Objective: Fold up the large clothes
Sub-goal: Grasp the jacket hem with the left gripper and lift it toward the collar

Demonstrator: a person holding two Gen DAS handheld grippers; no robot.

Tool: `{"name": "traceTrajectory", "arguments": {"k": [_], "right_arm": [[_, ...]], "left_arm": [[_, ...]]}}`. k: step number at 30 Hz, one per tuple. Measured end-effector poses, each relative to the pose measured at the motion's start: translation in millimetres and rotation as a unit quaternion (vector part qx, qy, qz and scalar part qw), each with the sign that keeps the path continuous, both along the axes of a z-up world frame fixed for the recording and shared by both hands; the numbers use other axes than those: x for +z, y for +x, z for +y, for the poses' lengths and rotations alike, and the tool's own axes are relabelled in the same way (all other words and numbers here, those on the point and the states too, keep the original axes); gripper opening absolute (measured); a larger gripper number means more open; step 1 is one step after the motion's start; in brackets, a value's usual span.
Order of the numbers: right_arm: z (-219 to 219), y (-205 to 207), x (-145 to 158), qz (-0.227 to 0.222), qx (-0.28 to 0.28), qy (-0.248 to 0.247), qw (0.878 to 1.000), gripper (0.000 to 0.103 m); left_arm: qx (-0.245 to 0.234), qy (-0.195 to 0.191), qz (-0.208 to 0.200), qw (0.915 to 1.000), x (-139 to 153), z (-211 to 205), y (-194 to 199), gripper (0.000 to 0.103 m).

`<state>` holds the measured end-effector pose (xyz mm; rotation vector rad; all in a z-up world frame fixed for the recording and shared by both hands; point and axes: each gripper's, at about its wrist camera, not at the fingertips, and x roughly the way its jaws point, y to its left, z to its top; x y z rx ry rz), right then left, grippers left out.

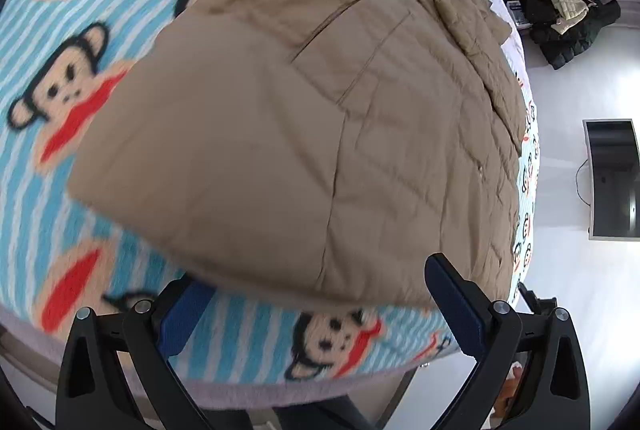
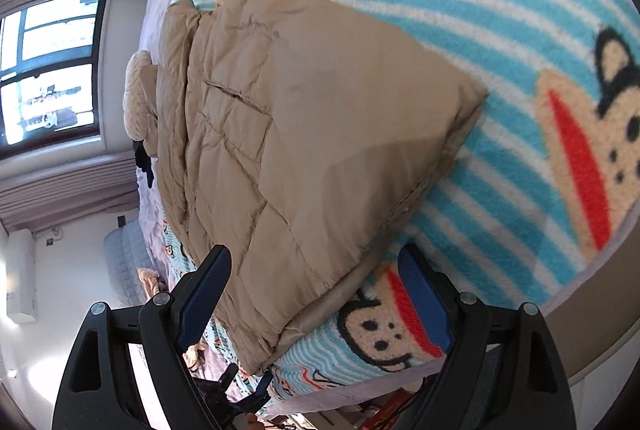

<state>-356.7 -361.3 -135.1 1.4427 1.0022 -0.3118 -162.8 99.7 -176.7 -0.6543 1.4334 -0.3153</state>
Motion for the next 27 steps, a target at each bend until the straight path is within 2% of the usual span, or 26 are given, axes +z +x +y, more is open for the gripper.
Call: {"name": "traceTrajectory", "arguments": {"k": [6,7,8,9,11,13,17,19,20,21,22,23,27], "right_arm": [[-1,7,-5,-0.014,-0.014,0.015,1.000,0.088],[-2,8,-6,-0.019,-0.019,0.020,0.999,0.088],[-2,9,-7,-0.022,-0.021,0.024,0.999,0.088],[-2,9,-7,-0.026,-0.022,0.027,0.999,0.088],[-3,12,-10,-0.031,-0.024,0.032,0.999,0.088],[-2,13,-11,-0.032,-0.026,0.034,0.999,0.087],[-4,11,-15,-0.028,-0.037,0.042,0.998,0.074],[-4,11,-17,-0.027,-0.043,0.047,0.998,0.070],[-5,12,-18,-0.024,-0.043,0.048,0.998,0.064],[-6,12,-19,-0.021,-0.043,0.047,0.998,0.058],[-6,13,-19,-0.013,-0.038,0.045,0.998,0.039],[-6,14,-20,-0.006,-0.035,0.043,0.998,0.021],[-6,21,-10,-0.005,-0.027,0.026,0.999,0.010]], "left_arm": [[0.014,-0.004,-0.017,0.9997,1,-2,17,0.099],[0.011,-0.002,-0.020,0.9997,2,-4,19,0.088],[0.004,0.002,-0.021,0.9998,3,-6,20,0.083],[-0.003,0.007,-0.022,0.9997,3,-7,22,0.079],[-0.010,0.010,-0.026,0.9996,4,-9,23,0.078],[-0.013,0.010,-0.027,0.9995,4,-10,24,0.066],[-0.011,0.012,-0.026,0.9995,5,-8,24,0.064],[-0.018,0.028,-0.033,0.9989,9,-9,22,0.042],[-0.023,0.039,-0.036,0.9983,11,-10,23,0.035],[-0.026,0.045,-0.040,0.9979,13,-11,23,0.023],[-0.028,0.048,-0.043,0.9975,15,-10,23,0.015],[-0.029,0.047,-0.048,0.9973,19,-10,24,0.015],[-0.033,0.057,-0.076,0.9949,40,-8,25,0.011]]}}
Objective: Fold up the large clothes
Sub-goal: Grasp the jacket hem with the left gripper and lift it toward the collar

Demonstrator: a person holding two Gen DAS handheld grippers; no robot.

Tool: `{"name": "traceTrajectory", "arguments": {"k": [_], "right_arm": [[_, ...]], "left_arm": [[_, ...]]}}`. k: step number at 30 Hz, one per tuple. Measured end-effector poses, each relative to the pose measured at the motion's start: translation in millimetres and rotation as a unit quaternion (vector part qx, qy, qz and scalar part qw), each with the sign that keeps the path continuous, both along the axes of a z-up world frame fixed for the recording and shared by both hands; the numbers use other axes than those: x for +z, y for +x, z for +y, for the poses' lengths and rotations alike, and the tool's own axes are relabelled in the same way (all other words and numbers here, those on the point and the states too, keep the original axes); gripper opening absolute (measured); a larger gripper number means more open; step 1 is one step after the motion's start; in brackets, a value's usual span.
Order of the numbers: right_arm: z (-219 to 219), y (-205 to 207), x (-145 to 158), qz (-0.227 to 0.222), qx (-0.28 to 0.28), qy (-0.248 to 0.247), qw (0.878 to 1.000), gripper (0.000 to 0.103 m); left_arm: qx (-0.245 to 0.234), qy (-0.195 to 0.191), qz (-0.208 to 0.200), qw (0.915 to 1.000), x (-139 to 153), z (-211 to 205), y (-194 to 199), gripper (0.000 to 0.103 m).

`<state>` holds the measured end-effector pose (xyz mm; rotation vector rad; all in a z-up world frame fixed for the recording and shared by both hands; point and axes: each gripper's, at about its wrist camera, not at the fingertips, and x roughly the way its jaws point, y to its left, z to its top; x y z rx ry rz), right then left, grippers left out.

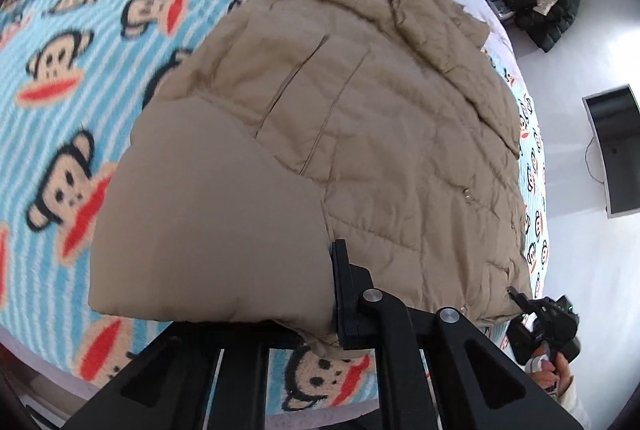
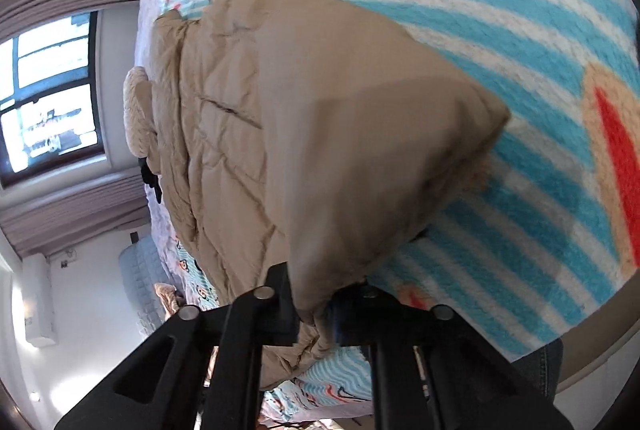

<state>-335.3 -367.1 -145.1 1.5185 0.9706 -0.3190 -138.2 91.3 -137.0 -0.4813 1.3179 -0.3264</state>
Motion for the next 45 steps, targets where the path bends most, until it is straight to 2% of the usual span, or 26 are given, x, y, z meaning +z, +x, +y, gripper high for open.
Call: {"name": "traceTrajectory", "arguments": {"k": [6,12,19,25,28,35,40,45], "right_arm": [[-2,23,33,-0.022,0.038,-0.032,0.999,0.008],[-17,64,76,-0.049,0.087,-0.062,0.993,0.008],[-45,158,146,-0.106,0.161,-0.118,0.974,0.007],[-71,249,175,-0.130,0.220,-0.149,0.955,0.007],[-80,298,179,-0.130,0.247,-0.175,0.944,0.007],[-92,379,157,-0.103,0.271,-0.189,0.938,0.007],[-93,425,126,-0.081,0.278,-0.195,0.937,0.007],[-101,459,73,-0.058,0.267,-0.186,0.944,0.007]], "left_arm": [[-0.019,0.022,-0.046,0.9985,44,-10,5,0.011],[-0.012,0.021,-0.084,0.9962,96,-13,40,0.012],[0.014,0.033,-0.142,0.9893,159,-32,120,0.012],[0.045,0.050,-0.169,0.9833,186,-58,194,0.012],[0.053,0.059,-0.163,0.9834,184,-67,229,0.012],[0.040,0.089,-0.136,0.9858,151,-79,305,0.012],[0.040,0.105,-0.104,0.9882,103,-85,355,0.012],[0.034,0.121,-0.084,0.9885,49,-96,391,0.012]]}}
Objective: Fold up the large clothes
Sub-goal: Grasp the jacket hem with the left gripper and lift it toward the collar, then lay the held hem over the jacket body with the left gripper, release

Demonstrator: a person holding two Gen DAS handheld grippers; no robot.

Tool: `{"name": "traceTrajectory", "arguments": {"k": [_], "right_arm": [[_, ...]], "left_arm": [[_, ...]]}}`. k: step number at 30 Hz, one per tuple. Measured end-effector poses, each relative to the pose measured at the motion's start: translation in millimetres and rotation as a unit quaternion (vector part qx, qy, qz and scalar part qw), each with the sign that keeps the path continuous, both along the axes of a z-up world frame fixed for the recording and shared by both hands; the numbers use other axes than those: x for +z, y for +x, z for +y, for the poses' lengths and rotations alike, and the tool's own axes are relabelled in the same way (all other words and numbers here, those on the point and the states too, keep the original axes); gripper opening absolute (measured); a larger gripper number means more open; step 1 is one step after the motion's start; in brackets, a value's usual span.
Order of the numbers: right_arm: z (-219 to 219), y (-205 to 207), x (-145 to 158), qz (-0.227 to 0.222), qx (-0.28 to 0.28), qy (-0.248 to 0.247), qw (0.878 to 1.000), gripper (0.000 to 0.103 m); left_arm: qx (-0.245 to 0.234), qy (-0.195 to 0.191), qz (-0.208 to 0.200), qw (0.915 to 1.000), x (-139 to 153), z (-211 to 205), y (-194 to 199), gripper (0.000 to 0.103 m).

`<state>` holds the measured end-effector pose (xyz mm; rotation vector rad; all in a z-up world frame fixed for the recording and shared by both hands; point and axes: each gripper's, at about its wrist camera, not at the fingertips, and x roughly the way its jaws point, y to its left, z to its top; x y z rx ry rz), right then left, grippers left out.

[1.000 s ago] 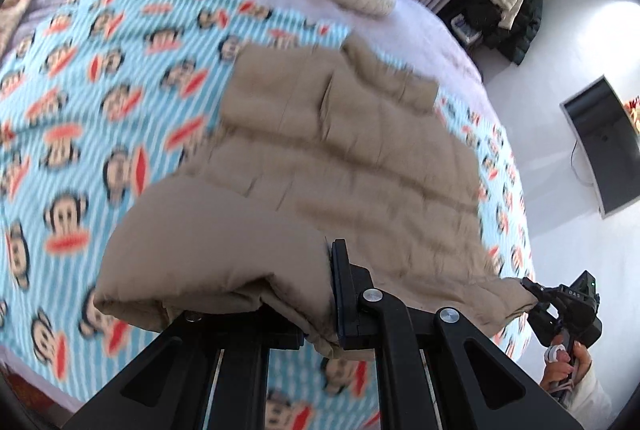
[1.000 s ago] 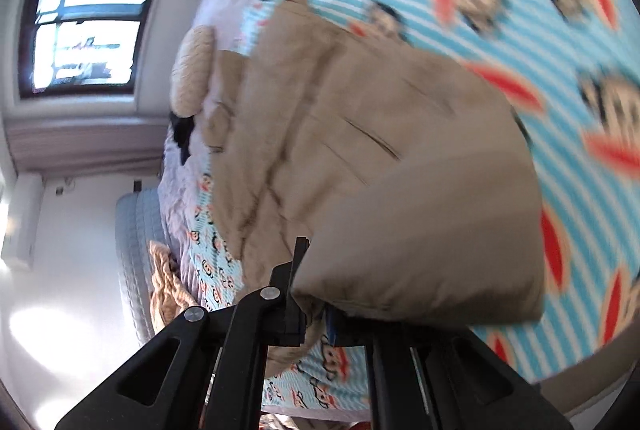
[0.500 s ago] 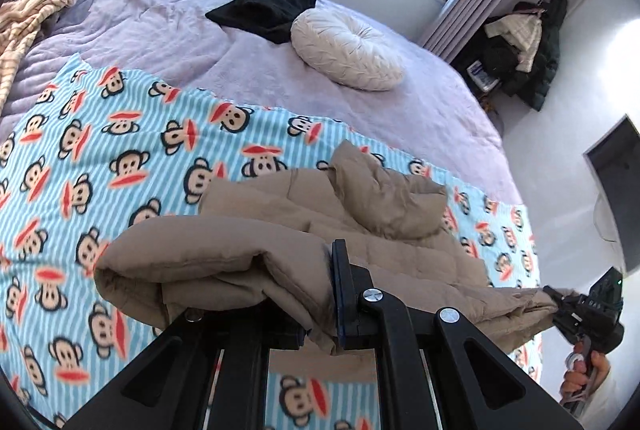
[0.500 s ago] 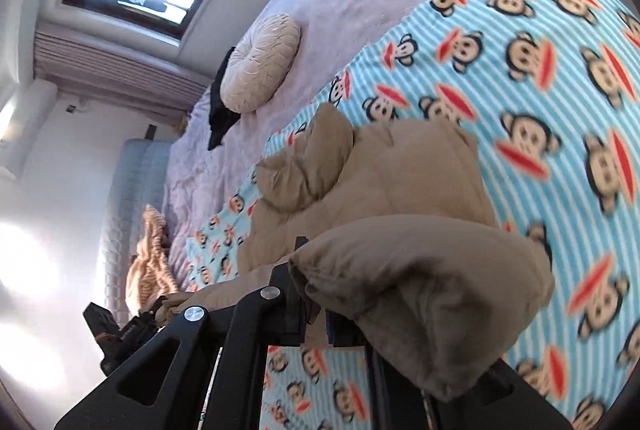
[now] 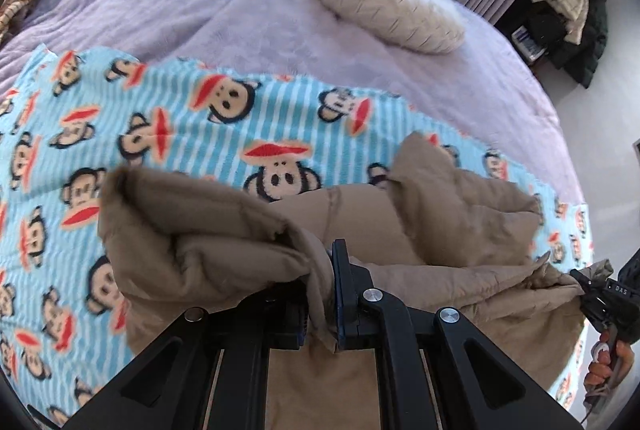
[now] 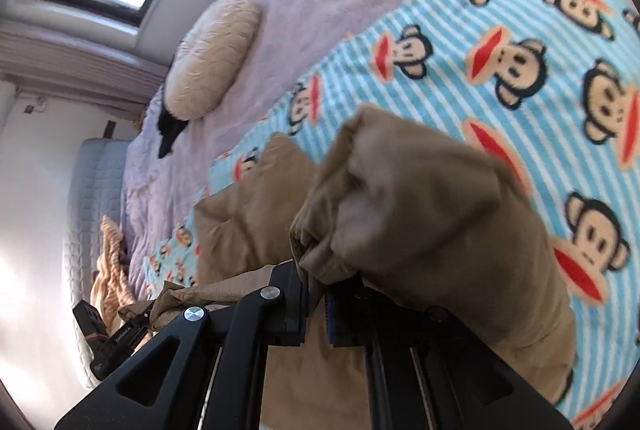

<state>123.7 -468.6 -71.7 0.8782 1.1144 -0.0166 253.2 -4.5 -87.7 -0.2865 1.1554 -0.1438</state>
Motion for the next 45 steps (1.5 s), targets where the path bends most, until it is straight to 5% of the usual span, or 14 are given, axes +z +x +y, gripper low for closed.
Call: {"name": "traceTrajectory", "arguments": {"k": [5,11,12,13,15,20,22,24,30,35,38,42,44,45], "right_arm": [[-1,17,-55,-0.001,0.014,-0.018,1.000,0.007],[1,21,-69,-0.009,0.012,-0.019,1.000,0.007],[1,21,-66,-0.003,0.014,-0.019,1.000,0.007],[0,21,-62,0.002,0.015,-0.019,1.000,0.008],[1,19,-49,0.007,0.017,-0.024,1.000,0.011],[16,2,-3,-0.022,0.055,-0.070,0.996,0.023],[32,-3,7,-0.037,0.089,-0.087,0.992,0.022],[45,0,4,-0.036,0.121,-0.092,0.988,0.018],[50,0,10,-0.053,0.112,-0.114,0.986,0.021],[65,0,-1,-0.031,0.194,-0.124,0.973,0.021],[54,6,-11,-0.020,0.167,-0.152,0.974,0.021],[16,17,-19,-0.014,0.077,-0.114,0.990,0.037],[13,8,1,-0.046,0.056,-0.121,0.990,0.064],[16,4,10,-0.058,0.064,-0.136,0.987,0.064]], "left_arm": [[0.008,-0.009,0.000,0.9999,-51,-4,19,0.012],[0.011,0.001,-0.014,0.9998,-47,-7,17,0.018],[0.008,0.006,-0.022,0.9997,-39,-6,14,0.033],[0.004,0.020,-0.040,0.9990,-27,-6,8,0.064],[0.014,0.062,-0.081,0.9947,1,-3,-6,0.097],[-0.037,0.059,-0.101,0.9924,32,-12,-19,0.095],[-0.079,0.031,-0.081,0.9932,26,-25,-17,0.066],[-0.118,0.027,-0.063,0.9906,12,-47,-17,0.056],[-0.137,0.033,-0.057,0.9884,-13,-80,-21,0.055],[-0.120,0.088,-0.071,0.9864,-26,-78,-11,0.055],[-0.094,0.092,-0.062,0.9894,-38,-70,6,0.055],[-0.067,0.078,-0.053,0.9932,-40,-62,17,0.055],[-0.070,0.080,-0.069,0.9920,-29,-59,11,0.055],[-0.077,0.086,-0.083,0.9898,-22,-58,6,0.055]]}}
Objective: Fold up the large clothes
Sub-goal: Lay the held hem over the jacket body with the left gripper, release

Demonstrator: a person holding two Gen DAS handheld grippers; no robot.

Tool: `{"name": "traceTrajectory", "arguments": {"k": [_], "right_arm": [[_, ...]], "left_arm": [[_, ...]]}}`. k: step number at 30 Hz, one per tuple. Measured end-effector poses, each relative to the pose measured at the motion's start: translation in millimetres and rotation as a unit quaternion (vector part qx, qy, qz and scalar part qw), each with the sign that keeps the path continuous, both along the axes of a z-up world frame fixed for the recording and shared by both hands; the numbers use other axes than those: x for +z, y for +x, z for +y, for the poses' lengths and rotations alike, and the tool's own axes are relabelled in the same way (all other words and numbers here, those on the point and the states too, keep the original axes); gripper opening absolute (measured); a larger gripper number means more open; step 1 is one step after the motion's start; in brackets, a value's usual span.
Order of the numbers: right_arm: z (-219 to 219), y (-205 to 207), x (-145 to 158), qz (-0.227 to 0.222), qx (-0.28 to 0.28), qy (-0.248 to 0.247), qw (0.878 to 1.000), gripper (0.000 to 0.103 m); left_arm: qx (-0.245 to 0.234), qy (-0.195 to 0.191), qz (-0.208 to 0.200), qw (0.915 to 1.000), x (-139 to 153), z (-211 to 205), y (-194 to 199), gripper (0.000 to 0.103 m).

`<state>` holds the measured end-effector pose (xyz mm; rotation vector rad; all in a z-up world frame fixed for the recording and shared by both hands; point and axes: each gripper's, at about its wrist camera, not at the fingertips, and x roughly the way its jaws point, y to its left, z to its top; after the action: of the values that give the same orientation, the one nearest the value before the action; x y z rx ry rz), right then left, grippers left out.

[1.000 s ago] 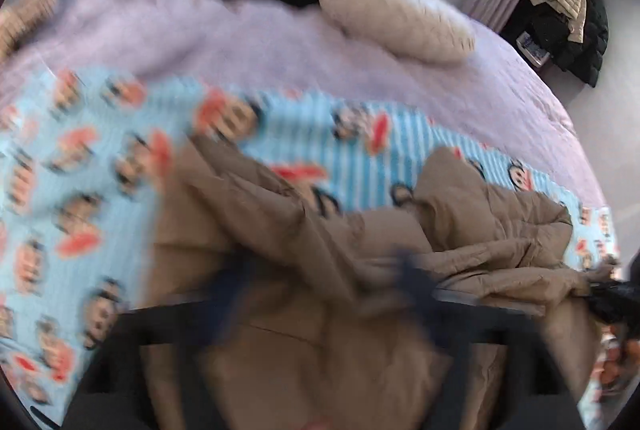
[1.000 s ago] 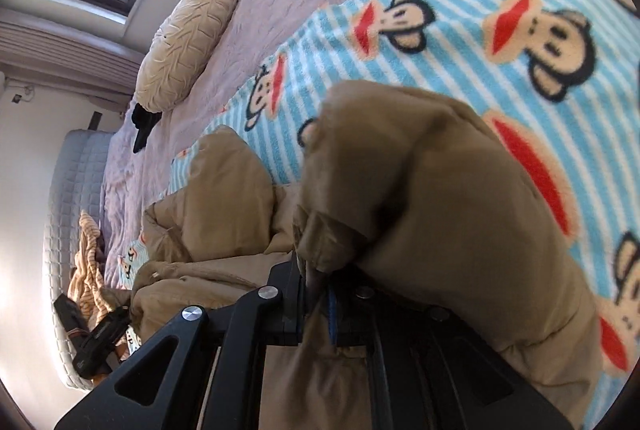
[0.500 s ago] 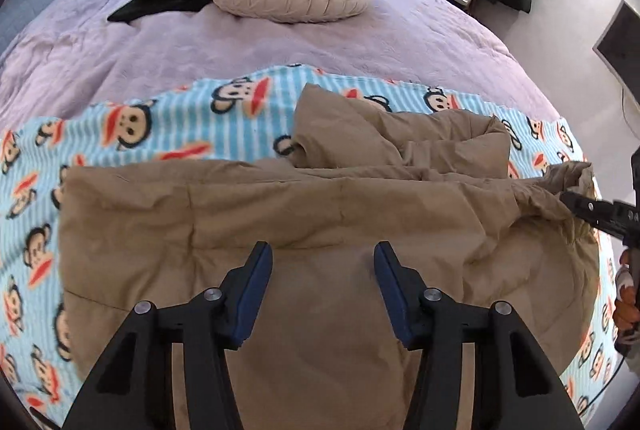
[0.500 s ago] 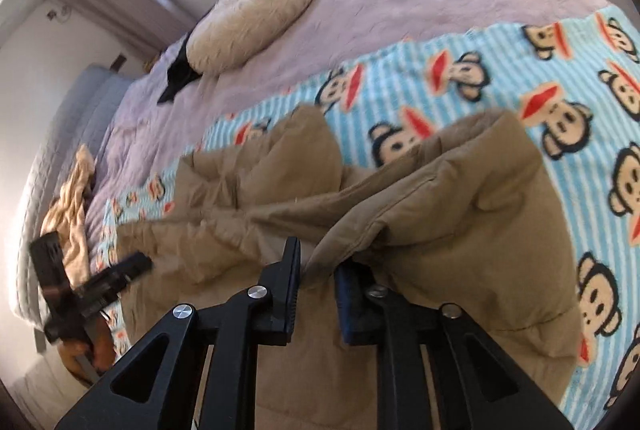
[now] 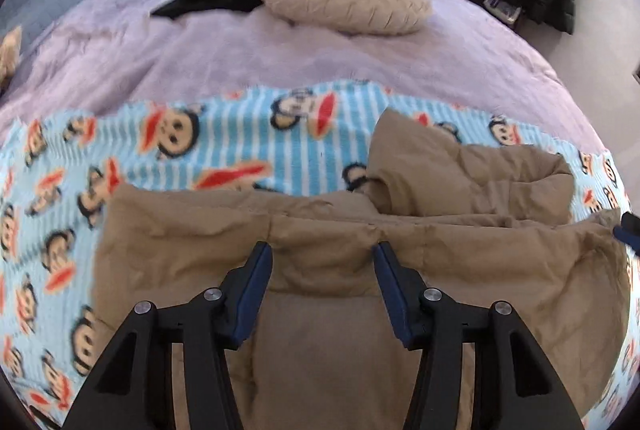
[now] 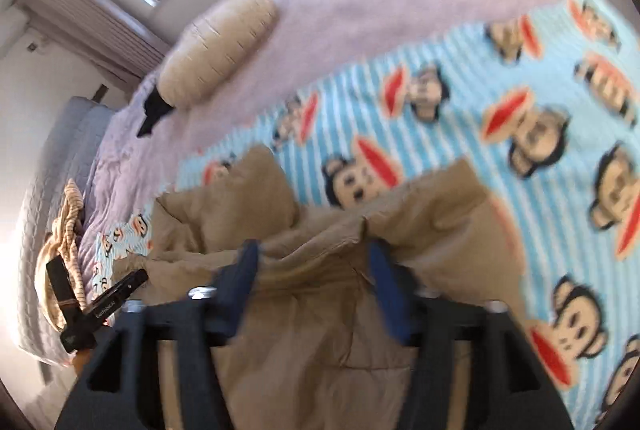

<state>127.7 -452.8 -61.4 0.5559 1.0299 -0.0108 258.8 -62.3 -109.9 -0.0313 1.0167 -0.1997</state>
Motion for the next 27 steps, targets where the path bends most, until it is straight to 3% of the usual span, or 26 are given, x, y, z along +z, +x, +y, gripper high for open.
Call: {"name": "traceTrajectory", "arguments": {"k": [1,2,3,4,5,8,11,16,22,27], "right_arm": [[8,-4,11,-0.007,0.029,-0.027,0.999,0.064],[15,-5,14,-0.008,0.052,-0.046,0.998,0.057],[22,-7,16,-0.008,0.073,-0.064,0.995,0.046],[32,-6,11,0.008,0.105,-0.092,0.990,0.020],[37,-3,5,0.021,0.120,-0.109,0.987,0.011],[34,11,-25,0.049,0.115,-0.139,0.982,0.011],[9,26,-61,0.069,0.071,-0.126,0.987,0.005],[-14,45,-90,0.082,0.014,-0.098,0.992,0.001],[-27,45,-79,0.093,-0.028,-0.085,0.992,0.001],[-18,8,-37,0.063,-0.026,-0.161,0.985,0.006]], "left_arm": [[-0.008,0.007,-0.010,0.9999,5,1,-5,0.055],[-0.014,0.013,-0.015,0.9997,8,2,-7,0.055],[-0.022,0.023,-0.016,0.9994,7,2,-9,0.055],[-0.028,0.036,-0.013,0.9989,3,2,-8,0.055],[-0.027,0.050,-0.005,0.9984,-5,2,-4,0.055],[-0.005,0.046,0.008,0.9989,-27,8,11,0.055],[0.017,0.032,0.010,0.9993,-46,10,26,0.055],[0.028,0.032,0.011,0.9990,-62,5,48,0.056],[0.056,0.028,0.006,0.9981,-36,33,48,0.056],[0.084,0.041,0.001,0.9956,-20,79,21,0.056]]}}
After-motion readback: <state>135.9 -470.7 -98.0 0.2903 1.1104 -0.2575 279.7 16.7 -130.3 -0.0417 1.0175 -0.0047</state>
